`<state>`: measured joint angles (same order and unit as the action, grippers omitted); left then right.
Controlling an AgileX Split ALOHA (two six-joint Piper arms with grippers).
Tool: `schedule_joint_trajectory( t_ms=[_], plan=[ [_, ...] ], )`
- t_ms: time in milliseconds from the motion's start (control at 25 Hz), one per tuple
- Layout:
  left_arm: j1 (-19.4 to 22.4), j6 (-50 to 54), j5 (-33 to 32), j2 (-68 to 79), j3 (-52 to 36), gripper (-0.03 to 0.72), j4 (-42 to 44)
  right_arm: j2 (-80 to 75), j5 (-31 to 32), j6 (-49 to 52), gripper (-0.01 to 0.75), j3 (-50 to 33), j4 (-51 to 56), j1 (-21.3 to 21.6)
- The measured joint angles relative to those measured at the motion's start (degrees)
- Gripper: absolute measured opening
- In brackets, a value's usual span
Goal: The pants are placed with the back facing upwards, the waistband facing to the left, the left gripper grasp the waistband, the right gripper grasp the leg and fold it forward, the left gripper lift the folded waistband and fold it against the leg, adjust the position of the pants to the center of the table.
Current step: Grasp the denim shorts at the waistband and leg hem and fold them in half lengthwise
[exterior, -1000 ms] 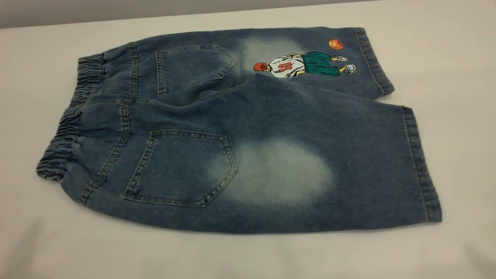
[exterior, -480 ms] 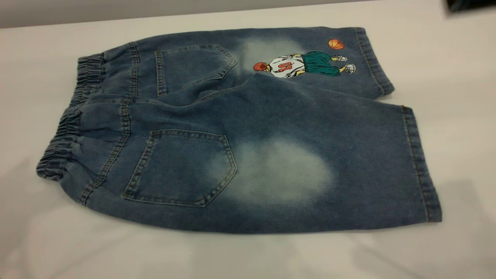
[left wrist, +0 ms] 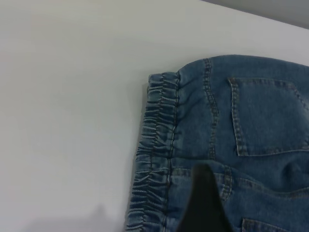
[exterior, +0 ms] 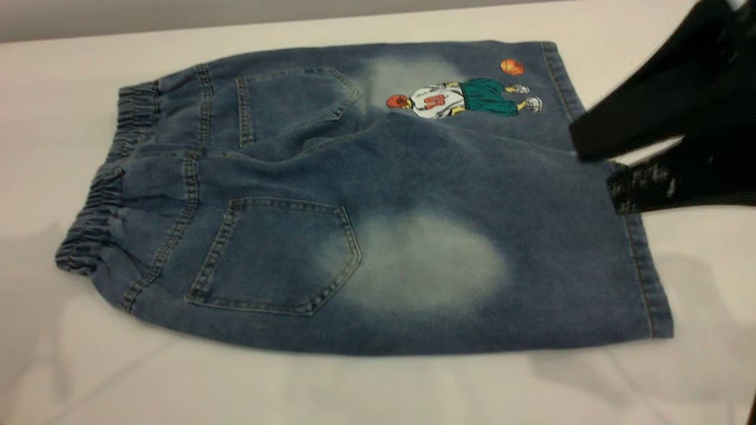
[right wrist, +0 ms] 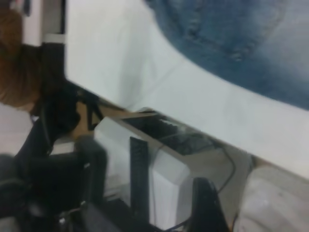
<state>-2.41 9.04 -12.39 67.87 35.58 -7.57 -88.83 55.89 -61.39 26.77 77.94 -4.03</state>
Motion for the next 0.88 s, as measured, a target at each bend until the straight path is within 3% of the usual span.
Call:
schedule_joint_trajectory(
  t_ms=[160,560,880],
  plan=[
    [0.0,0.0,0.0,0.0,0.0,0.467,0.0,-7.6,-2.3,-3.5,0.395,0.0,0.5,1.4],
    [0.0,-0.9,0.0,0.0,0.0,0.467,0.0,-21.7,-3.0,-14.1,0.395,0.0,6.4,12.9],
    [0.0,-0.9,0.0,0.0,0.0,0.467,0.0,-26.3,-5.9,-15.2,0.395,-0.1,5.8,13.3]
  ],
)
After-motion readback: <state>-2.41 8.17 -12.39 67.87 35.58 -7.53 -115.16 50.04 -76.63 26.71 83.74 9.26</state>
